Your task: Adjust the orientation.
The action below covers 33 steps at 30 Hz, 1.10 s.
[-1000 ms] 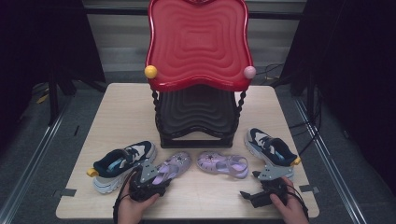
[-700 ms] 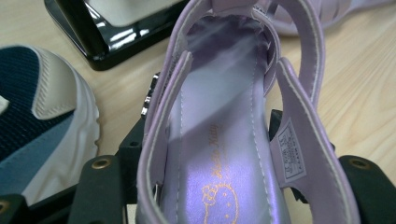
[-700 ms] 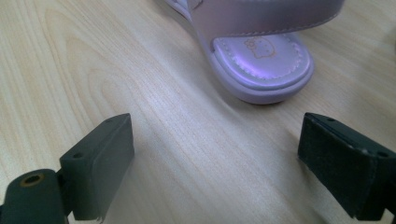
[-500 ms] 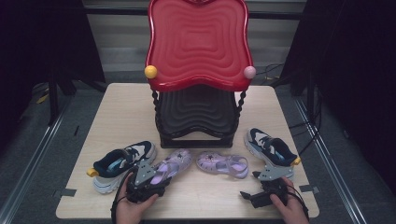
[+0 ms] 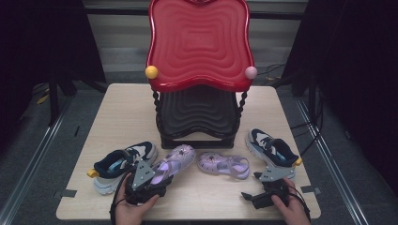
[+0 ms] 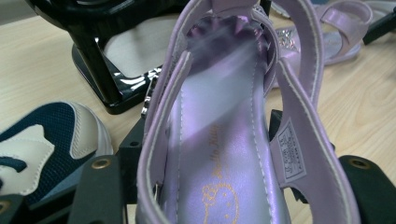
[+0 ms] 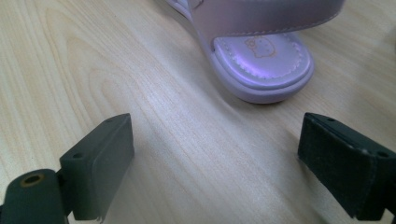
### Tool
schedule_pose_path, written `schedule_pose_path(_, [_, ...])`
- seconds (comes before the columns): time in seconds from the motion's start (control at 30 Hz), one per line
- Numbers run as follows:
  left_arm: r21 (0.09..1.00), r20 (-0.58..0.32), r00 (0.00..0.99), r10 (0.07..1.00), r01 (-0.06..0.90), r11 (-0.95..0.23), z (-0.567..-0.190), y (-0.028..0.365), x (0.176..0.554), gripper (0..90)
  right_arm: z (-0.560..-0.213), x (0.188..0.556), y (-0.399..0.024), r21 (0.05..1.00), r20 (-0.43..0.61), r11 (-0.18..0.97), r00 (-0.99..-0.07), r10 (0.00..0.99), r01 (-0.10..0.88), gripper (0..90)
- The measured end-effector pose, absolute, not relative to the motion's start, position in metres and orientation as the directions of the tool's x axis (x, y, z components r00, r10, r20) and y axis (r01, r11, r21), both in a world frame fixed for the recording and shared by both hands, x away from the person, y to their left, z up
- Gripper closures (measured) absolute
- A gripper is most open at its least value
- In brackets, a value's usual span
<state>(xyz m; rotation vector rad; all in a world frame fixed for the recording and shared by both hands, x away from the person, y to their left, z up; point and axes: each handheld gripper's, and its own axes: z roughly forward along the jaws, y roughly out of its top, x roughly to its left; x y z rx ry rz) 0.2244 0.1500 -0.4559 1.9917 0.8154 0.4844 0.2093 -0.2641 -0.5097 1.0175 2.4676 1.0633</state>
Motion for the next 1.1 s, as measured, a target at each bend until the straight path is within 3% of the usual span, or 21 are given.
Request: schedule_pose_path(1.1, [0.901, 0.040, 0.615, 0.787, 0.318, -0.294, -0.404, 0.125, 0.258, 37.6, -0.510, 0.209, -0.264, 0.718, 0.032, 0.483, -0.717, 0.697, 0.501, 10.2])
